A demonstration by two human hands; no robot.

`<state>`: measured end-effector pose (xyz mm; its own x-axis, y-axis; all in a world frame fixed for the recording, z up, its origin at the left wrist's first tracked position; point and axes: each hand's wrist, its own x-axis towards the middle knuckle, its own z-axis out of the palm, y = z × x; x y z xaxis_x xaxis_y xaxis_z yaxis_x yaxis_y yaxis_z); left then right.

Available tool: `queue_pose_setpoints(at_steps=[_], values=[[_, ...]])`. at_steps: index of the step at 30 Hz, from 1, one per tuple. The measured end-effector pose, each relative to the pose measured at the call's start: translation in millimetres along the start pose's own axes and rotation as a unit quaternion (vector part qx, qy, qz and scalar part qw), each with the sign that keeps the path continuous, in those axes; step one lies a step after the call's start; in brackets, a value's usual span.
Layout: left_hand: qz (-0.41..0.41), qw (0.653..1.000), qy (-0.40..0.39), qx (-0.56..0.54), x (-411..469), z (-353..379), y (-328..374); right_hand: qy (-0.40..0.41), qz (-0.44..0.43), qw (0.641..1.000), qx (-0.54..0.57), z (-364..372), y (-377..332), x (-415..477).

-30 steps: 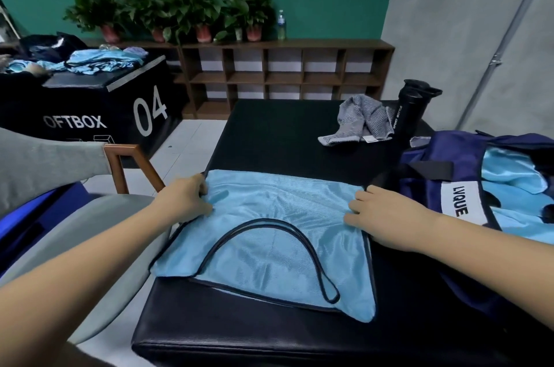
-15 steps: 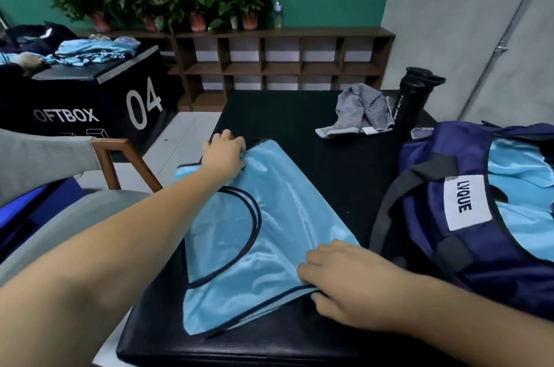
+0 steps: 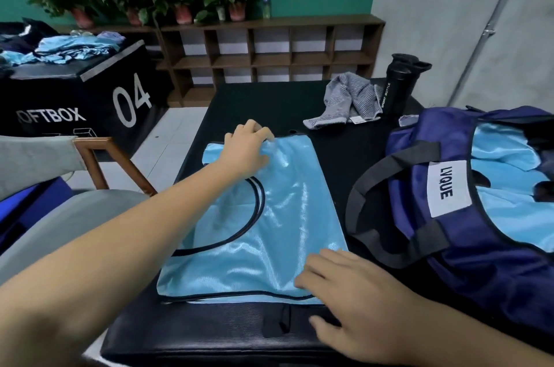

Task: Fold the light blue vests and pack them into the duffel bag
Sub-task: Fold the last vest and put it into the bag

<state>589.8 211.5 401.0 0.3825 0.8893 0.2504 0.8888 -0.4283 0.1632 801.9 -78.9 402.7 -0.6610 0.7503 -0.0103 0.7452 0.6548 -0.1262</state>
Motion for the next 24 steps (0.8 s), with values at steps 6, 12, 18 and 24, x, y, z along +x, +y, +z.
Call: queue_pose_setpoints(at_steps=[6, 12, 18, 24], values=[[0.081, 0.988, -0.075, -0.107, -115.9, -46.8, 3.2, -0.019, 0.044, 0.998, -0.039, -3.2, 9.0, -9.0], [0.123, 0.962, -0.199, -0.142, -205.1, -75.9, 23.0, 0.027, 0.074, 0.994, -0.075, 5.2, 4.9, -11.5], [0.152, 0.956, -0.241, -0.070, -239.6, -76.4, 33.4, 0.054, 0.054, 0.990, -0.123, 18.1, 0.7, 0.7], [0.144, 0.967, -0.209, 0.029, -245.5, -69.0, 21.4, 0.028, 0.083, 0.989, -0.117, 14.9, 4.2, 4.2]])
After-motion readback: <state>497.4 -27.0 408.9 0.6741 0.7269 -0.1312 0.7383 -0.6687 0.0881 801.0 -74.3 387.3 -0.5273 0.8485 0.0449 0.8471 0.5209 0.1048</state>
